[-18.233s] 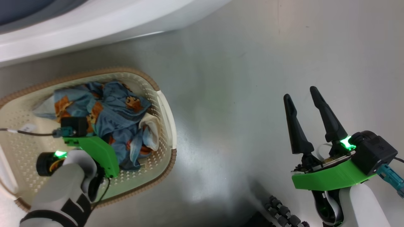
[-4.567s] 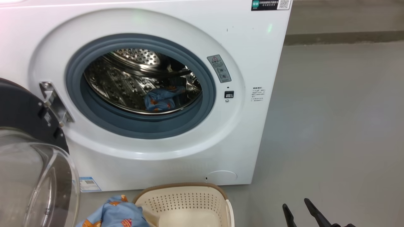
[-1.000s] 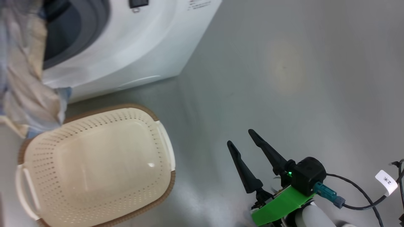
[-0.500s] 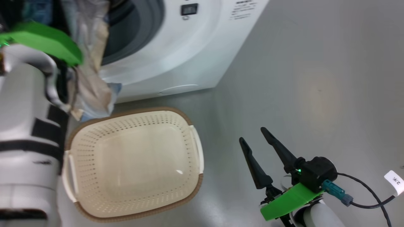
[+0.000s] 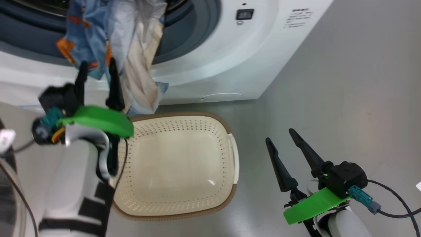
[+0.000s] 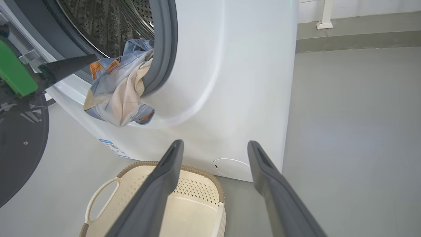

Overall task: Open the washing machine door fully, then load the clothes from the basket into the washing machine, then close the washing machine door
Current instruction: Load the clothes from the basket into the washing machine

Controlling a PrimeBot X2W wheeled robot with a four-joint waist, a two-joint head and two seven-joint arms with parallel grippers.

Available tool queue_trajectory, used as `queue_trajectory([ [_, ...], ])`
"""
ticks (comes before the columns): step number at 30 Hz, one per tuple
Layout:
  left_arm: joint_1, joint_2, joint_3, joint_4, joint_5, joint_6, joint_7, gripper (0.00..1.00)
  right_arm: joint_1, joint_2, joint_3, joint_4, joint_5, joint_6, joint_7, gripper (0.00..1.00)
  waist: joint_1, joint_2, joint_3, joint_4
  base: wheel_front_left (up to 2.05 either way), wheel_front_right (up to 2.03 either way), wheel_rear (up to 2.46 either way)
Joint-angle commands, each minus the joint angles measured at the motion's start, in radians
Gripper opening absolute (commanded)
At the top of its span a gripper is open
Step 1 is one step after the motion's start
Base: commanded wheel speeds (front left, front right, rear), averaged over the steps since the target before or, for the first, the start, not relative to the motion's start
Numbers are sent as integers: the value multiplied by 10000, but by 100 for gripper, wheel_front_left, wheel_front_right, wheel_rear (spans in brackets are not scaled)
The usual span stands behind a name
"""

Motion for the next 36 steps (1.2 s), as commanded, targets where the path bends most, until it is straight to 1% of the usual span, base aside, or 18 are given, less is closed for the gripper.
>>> queue_trajectory([
  [1, 369, 269, 190, -483, -23, 99, -19, 100, 284, 43, 176, -260, -211, 27, -48, 100, 0, 0, -32, 210, 0, 0, 0],
  [6, 1778, 192, 12, -1822, -145, 289, 14, 100, 420, 43, -18, -277, -314, 27, -48, 100, 0, 0, -108, 440, 0, 0, 0],
  [9, 2627, 153, -151, -2572, -243, 357, 111, 100, 469, 43, -58, -290, -321, 27, -48, 100, 0, 0, -192, 500, 0, 0, 0],
  [13, 3807, 189, -412, -3610, -115, 525, 169, 100, 583, 43, -147, -353, -336, 27, -48, 100, 0, 0, -379, 511, 0, 0, 0],
  [16, 4673, 287, -387, -4398, -183, 638, 193, 100, 664, 43, -207, -409, -352, 27, -48, 100, 0, 0, -471, 484, 0, 0, 0],
  [21, 5721, 740, -219, -5269, -118, 732, 198, 100, 801, 43, -261, -495, -414, 27, -48, 100, 0, 0, -621, 437, 0, 0, 0],
  [29, 6539, 993, -176, -6081, -149, 771, 231, 100, 1069, 43, -359, -606, -477, 27, -48, 100, 0, 0, -796, 312, 0, 0, 0],
  [34, 6566, 1056, -150, -6347, -168, 844, 328, 100, 1137, 43, -344, -685, -496, 27, -48, 100, 0, 0, -700, 162, 0, 0, 0],
  [36, 6421, 1050, -165, -6334, -256, 759, 345, 100, 1125, 43, -315, -700, -496, 27, -48, 100, 0, 0, -645, 94, 0, 0, 0],
])
